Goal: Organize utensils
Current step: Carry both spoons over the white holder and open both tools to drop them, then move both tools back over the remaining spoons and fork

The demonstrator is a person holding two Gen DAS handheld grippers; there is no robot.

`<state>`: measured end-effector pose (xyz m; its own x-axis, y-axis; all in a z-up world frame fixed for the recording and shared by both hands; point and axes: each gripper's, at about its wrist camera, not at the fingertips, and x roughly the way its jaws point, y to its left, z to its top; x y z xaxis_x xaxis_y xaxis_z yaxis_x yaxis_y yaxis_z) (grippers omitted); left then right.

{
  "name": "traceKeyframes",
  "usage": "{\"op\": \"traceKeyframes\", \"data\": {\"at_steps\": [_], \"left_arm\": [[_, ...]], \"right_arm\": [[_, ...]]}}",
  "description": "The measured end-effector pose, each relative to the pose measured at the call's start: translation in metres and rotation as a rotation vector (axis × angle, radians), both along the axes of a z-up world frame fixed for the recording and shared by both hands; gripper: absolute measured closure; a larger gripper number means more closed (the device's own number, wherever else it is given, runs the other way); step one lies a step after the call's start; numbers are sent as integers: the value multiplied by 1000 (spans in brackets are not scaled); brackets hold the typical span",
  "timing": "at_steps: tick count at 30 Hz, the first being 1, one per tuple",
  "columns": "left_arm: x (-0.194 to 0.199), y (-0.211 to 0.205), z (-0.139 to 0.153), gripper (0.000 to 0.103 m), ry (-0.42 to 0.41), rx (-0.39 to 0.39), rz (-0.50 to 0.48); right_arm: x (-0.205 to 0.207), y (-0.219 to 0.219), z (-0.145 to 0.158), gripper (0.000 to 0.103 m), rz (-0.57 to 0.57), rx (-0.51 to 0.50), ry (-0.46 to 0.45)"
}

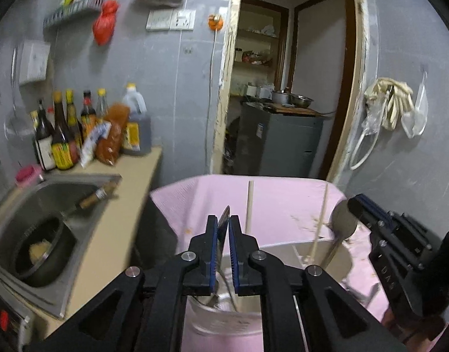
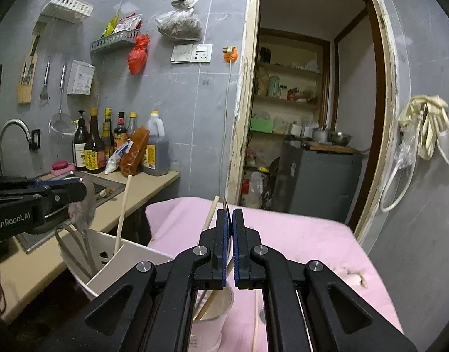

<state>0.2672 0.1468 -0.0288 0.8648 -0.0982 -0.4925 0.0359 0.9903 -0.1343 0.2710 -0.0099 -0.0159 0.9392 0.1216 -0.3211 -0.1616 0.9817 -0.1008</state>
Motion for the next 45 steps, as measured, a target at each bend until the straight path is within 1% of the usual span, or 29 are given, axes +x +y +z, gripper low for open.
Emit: {"op": "traceKeyframes", "data": {"at_steps": [1,3,6,8,9,10,12,14,16,17,18,19,21,24,27,30,36,45], "left_arm": [[0,1,0,92,6,-17,-7],[-1,3,-1,84,17,-43,-16],[-4,4,1,77,10,-70,-28],[-7,2,3,72,3,-75,-33],[-9,0,5,67,-4,-79,-38],[-10,-2,8,65,-11,-83,-43],[-14,-5,13,56,-28,-91,-51],[-16,-10,19,51,-45,-95,-59],[-19,-17,24,44,-62,-100,-72],[-20,-19,27,37,-70,-103,-76],[-22,-23,30,31,-82,-106,-79],[-24,-26,33,29,-97,-110,-82],[-28,-34,38,20,-126,-115,-85],[-32,-47,45,14,-157,-119,-97],[-36,-61,50,9,-188,-106,-98],[-41,-76,52,6,-213,-89,-101],[-46,-104,49,5,-216,-74,-118],[-53,-147,36,5,-194,-57,-107]], "right_arm": [[0,-2,0,86,8,11,15],[0,-4,1,74,9,17,27],[-5,-10,5,74,12,38,32],[-7,-15,10,73,4,55,34],[-10,-19,13,71,-4,66,32],[-13,-24,17,65,-10,81,28],[-18,-34,25,56,-27,108,18],[-23,-44,34,50,-45,132,9],[-29,-57,42,38,-68,166,-1],[-33,-65,46,34,-88,185,-11],[-36,-72,49,26,-111,197,-21],[-39,-78,53,17,-129,207,-30],[-47,-91,58,9,-166,225,-53],[-57,-108,64,8,-211,236,-80],[-66,-122,69,1,-247,235,-110],[-75,-136,72,1,-273,232,-122],[-89,-165,71,1,-300,211,-100],[-94,-211,52,1,-315,207,-27]]}}
